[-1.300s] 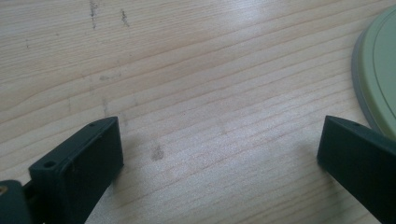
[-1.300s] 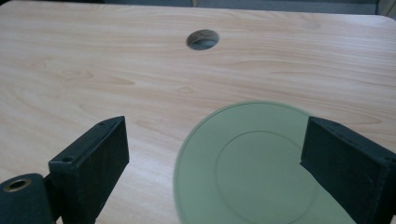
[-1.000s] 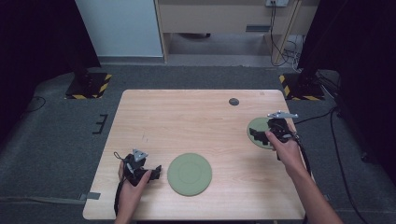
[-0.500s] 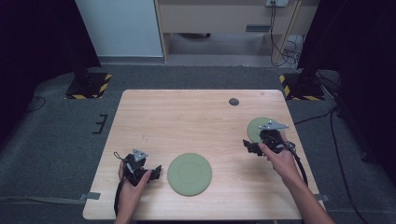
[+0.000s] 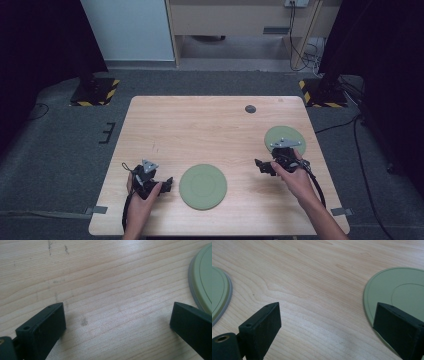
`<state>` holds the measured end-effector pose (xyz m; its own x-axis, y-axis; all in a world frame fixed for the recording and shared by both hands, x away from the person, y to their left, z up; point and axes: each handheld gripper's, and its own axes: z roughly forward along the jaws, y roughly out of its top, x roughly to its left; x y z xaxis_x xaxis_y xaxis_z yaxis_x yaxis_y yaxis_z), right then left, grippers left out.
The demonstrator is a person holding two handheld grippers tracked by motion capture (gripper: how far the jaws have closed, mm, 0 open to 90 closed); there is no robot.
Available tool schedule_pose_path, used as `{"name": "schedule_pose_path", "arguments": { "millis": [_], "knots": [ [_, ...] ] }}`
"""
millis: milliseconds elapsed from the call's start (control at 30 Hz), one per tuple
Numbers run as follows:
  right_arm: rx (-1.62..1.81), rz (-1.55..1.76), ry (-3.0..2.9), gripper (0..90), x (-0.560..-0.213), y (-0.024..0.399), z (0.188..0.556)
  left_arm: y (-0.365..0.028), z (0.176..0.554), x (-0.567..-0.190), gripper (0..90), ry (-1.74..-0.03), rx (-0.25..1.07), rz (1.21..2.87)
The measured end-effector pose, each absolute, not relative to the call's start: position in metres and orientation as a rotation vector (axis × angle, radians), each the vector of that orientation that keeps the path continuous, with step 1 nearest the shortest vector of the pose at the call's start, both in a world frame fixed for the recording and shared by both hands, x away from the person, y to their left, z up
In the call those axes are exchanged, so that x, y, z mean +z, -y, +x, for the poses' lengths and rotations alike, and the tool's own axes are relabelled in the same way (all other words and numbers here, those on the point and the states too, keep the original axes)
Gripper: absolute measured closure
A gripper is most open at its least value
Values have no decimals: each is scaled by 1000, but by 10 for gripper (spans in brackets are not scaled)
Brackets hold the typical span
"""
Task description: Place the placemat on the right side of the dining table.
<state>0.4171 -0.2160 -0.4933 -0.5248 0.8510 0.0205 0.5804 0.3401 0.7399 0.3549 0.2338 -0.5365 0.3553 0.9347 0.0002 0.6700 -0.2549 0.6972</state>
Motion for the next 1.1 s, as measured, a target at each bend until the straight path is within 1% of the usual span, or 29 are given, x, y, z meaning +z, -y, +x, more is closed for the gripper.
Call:
{"name": "schedule_pose_path", "arguments": {
  "millis": [533, 1100],
  "knots": [
    [983, 1194, -2289, 81, -501, 196, 402, -234, 354, -536, 0, -1386, 565, 2017],
    [971, 1160, -2338, 93, -510, 182, 396, -234, 354, -536, 0, -1383, 564, 2019]
  ]
}}
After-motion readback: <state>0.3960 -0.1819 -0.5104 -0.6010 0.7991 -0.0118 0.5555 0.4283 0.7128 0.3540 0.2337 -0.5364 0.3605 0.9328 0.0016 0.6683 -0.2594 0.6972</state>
